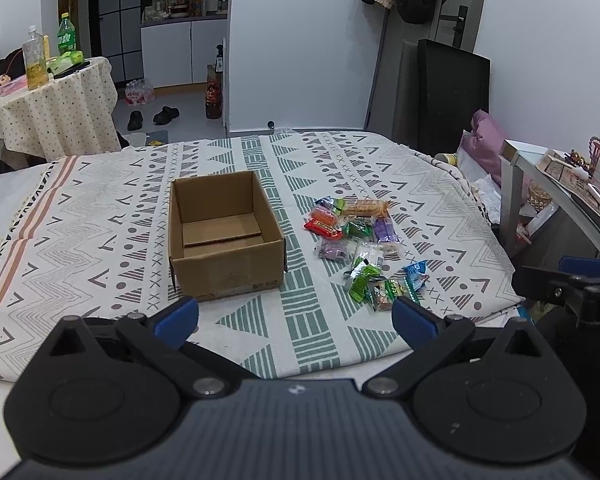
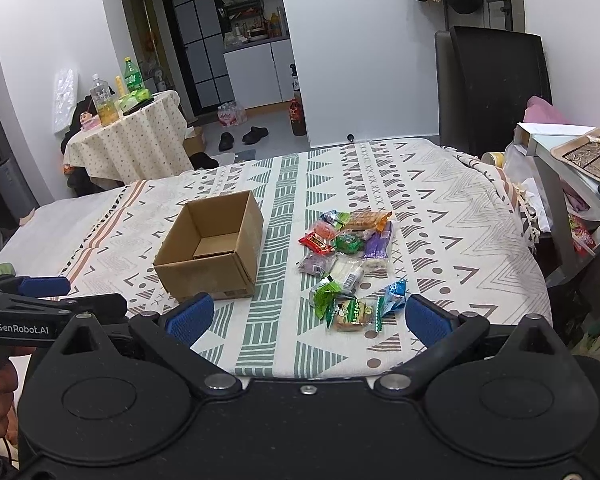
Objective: Organize snacks
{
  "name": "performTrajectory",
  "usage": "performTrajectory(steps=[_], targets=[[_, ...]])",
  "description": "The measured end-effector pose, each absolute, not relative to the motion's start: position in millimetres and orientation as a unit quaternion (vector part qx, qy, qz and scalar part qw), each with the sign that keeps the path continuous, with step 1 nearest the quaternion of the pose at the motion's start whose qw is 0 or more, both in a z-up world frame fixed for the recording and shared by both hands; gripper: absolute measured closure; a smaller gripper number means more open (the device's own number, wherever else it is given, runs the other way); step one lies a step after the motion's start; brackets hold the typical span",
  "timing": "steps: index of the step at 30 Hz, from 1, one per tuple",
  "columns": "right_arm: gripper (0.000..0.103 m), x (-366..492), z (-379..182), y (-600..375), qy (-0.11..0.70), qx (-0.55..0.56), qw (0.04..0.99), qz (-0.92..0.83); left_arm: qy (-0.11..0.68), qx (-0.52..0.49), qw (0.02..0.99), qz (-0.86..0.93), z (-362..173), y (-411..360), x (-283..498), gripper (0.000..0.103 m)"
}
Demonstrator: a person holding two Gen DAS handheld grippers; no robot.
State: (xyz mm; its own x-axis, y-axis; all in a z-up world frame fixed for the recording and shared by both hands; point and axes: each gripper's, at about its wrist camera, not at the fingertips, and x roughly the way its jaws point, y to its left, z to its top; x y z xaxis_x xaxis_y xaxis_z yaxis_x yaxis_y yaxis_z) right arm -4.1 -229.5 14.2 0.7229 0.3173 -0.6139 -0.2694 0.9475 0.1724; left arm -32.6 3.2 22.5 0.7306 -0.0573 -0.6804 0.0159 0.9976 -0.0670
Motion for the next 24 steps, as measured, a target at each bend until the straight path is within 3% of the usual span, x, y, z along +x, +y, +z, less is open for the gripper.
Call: performTrajectory(steps=[24], targets=[[0.000, -9.1, 13.5, -228.3, 0.332, 0.033, 0.929, 0.161, 0.364, -0.028, 0.931, -0.021, 23.5, -2.1, -35.4, 0.001]])
